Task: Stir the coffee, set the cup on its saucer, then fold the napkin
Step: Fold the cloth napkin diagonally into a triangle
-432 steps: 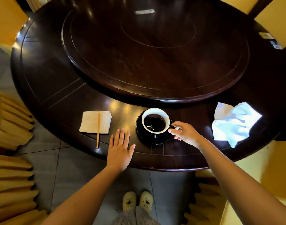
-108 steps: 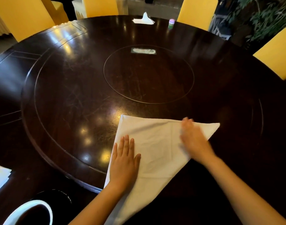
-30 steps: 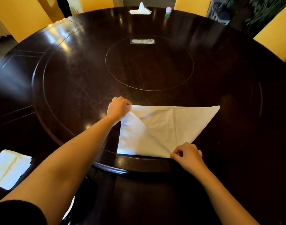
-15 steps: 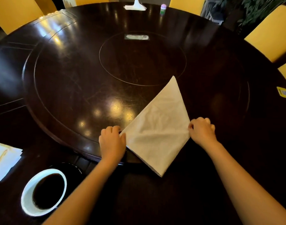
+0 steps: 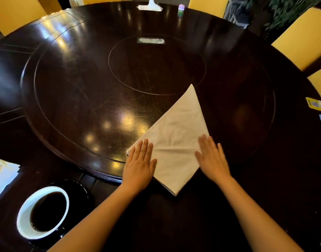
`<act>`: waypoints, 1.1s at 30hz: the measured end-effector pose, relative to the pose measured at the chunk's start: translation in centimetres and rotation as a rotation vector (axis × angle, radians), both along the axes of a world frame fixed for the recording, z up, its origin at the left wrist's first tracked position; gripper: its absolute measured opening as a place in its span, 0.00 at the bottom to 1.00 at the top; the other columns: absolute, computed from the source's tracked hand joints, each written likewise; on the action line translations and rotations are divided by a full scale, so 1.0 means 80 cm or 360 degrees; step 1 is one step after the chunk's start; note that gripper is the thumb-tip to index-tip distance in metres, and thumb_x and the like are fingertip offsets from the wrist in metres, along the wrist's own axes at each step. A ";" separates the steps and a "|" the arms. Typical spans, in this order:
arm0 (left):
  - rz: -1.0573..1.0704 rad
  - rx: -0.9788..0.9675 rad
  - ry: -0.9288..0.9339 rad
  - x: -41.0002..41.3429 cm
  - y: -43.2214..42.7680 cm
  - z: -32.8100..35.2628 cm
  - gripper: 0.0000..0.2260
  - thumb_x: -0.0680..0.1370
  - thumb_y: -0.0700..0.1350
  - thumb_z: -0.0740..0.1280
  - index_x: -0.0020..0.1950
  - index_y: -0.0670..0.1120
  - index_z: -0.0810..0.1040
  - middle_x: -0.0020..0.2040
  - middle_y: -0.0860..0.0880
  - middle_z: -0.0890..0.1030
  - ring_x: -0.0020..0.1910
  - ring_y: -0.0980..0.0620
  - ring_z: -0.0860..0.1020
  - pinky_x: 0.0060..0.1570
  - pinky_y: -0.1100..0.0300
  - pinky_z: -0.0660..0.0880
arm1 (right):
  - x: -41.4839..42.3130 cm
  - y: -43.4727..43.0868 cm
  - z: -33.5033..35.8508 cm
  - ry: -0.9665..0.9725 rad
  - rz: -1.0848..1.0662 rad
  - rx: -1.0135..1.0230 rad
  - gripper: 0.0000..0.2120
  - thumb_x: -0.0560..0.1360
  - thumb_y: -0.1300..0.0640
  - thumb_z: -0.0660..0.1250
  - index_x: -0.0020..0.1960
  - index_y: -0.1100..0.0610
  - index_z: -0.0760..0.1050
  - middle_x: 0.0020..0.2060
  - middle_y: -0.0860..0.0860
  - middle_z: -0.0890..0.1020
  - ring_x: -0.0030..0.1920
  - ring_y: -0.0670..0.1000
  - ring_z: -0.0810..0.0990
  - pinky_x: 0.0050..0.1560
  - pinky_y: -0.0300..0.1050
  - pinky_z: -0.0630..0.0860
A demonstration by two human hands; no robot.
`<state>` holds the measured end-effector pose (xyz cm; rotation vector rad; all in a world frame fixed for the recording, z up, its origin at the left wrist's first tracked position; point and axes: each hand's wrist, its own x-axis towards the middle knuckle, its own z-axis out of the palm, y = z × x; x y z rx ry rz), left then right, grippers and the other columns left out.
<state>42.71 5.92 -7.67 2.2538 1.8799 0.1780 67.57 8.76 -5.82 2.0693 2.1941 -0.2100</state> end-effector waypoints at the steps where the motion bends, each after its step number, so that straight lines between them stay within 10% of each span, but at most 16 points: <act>1: 0.0005 0.0015 0.0003 0.000 0.000 -0.001 0.37 0.69 0.63 0.21 0.73 0.48 0.41 0.73 0.51 0.41 0.73 0.49 0.37 0.70 0.58 0.29 | 0.016 0.006 0.004 -0.0032 -0.0103 -0.0032 0.32 0.76 0.39 0.35 0.76 0.54 0.41 0.76 0.49 0.44 0.76 0.49 0.41 0.75 0.53 0.40; 5: 0.0048 -0.0026 0.0096 0.000 0.001 0.002 0.31 0.78 0.59 0.33 0.73 0.44 0.57 0.74 0.46 0.56 0.73 0.45 0.53 0.69 0.57 0.35 | -0.009 0.010 0.020 -0.0014 -0.0270 0.0045 0.28 0.81 0.47 0.43 0.75 0.59 0.43 0.76 0.55 0.47 0.76 0.53 0.44 0.75 0.55 0.43; 10: -0.0001 -0.0065 0.0154 -0.001 0.004 0.007 0.30 0.80 0.54 0.37 0.70 0.41 0.67 0.71 0.41 0.68 0.70 0.42 0.66 0.70 0.51 0.44 | -0.135 -0.070 0.000 0.0122 0.0523 -0.0055 0.30 0.76 0.42 0.49 0.71 0.60 0.63 0.70 0.55 0.68 0.70 0.54 0.67 0.71 0.53 0.59; 19: 0.0048 -0.0052 0.0141 -0.003 0.006 0.006 0.28 0.80 0.56 0.38 0.72 0.43 0.62 0.72 0.44 0.65 0.72 0.45 0.60 0.70 0.54 0.40 | -0.018 -0.047 0.002 0.0037 0.0254 -0.0010 0.39 0.73 0.32 0.33 0.75 0.55 0.45 0.76 0.50 0.49 0.75 0.49 0.46 0.72 0.47 0.37; 22: 0.0053 0.0029 0.0108 0.004 0.004 0.010 0.29 0.75 0.57 0.34 0.73 0.46 0.47 0.75 0.47 0.49 0.74 0.50 0.45 0.71 0.54 0.31 | -0.002 -0.022 0.014 0.0083 -0.0155 -0.0044 0.34 0.77 0.37 0.39 0.76 0.56 0.42 0.76 0.51 0.45 0.76 0.49 0.41 0.74 0.49 0.38; 25: 0.0045 0.0029 0.0042 0.032 0.015 0.020 0.31 0.73 0.55 0.36 0.74 0.44 0.48 0.74 0.47 0.47 0.75 0.47 0.49 0.72 0.53 0.35 | -0.038 -0.011 0.016 0.0112 0.0093 0.0128 0.30 0.79 0.44 0.44 0.75 0.60 0.49 0.75 0.54 0.48 0.76 0.52 0.49 0.73 0.50 0.43; 28: -0.0117 0.0037 0.0073 0.055 0.027 0.020 0.30 0.74 0.56 0.36 0.74 0.46 0.47 0.75 0.48 0.47 0.74 0.48 0.45 0.68 0.54 0.30 | -0.080 -0.015 0.005 0.0168 0.0544 -0.0019 0.37 0.73 0.38 0.27 0.75 0.58 0.43 0.73 0.50 0.42 0.74 0.49 0.40 0.70 0.49 0.35; 33: -0.0097 -0.0043 0.0029 0.044 0.036 0.005 0.29 0.72 0.61 0.33 0.71 0.51 0.37 0.73 0.54 0.37 0.71 0.52 0.33 0.67 0.54 0.25 | -0.023 0.014 -0.007 0.0047 0.0079 0.0091 0.33 0.72 0.40 0.28 0.73 0.55 0.36 0.73 0.48 0.40 0.75 0.48 0.40 0.72 0.50 0.37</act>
